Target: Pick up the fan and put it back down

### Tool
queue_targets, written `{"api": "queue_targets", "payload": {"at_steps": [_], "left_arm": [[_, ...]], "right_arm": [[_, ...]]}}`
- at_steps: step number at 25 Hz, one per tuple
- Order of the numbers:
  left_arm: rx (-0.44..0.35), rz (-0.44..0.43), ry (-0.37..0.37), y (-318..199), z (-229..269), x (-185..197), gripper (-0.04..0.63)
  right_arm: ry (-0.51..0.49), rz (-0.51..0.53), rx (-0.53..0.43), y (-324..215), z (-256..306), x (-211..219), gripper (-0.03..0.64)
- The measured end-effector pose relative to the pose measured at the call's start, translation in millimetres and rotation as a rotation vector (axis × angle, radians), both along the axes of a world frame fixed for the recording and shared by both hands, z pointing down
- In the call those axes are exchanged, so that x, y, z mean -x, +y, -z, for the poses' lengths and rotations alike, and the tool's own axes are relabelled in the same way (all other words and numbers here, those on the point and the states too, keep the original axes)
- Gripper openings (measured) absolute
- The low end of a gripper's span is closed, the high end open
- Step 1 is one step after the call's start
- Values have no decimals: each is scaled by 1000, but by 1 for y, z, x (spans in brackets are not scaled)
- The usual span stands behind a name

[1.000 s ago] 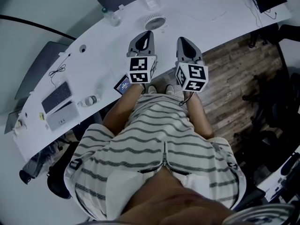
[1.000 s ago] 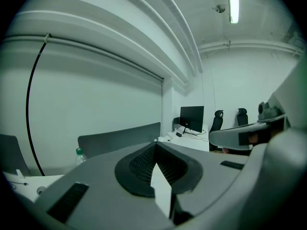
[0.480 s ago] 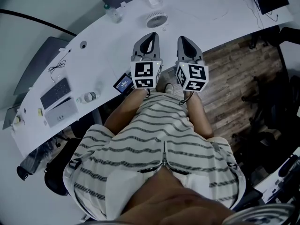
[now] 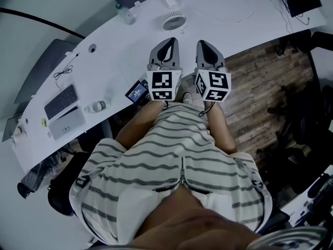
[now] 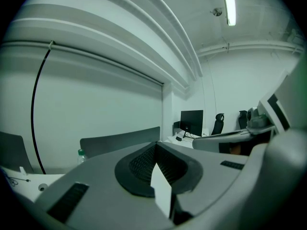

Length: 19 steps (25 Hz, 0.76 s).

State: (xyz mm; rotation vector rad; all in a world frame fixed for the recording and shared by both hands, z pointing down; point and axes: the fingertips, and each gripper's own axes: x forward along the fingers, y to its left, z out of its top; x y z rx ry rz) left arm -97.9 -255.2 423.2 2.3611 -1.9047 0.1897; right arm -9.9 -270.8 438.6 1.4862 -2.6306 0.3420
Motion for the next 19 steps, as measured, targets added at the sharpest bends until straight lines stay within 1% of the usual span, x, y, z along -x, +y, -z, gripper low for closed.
{"api": "queue_targets", "payload": {"at_steps": [19], "left_arm": [[2,15,-2,4,1,1,6]], "right_arm": [[-1,24,-10,4,1,8,11]]}}
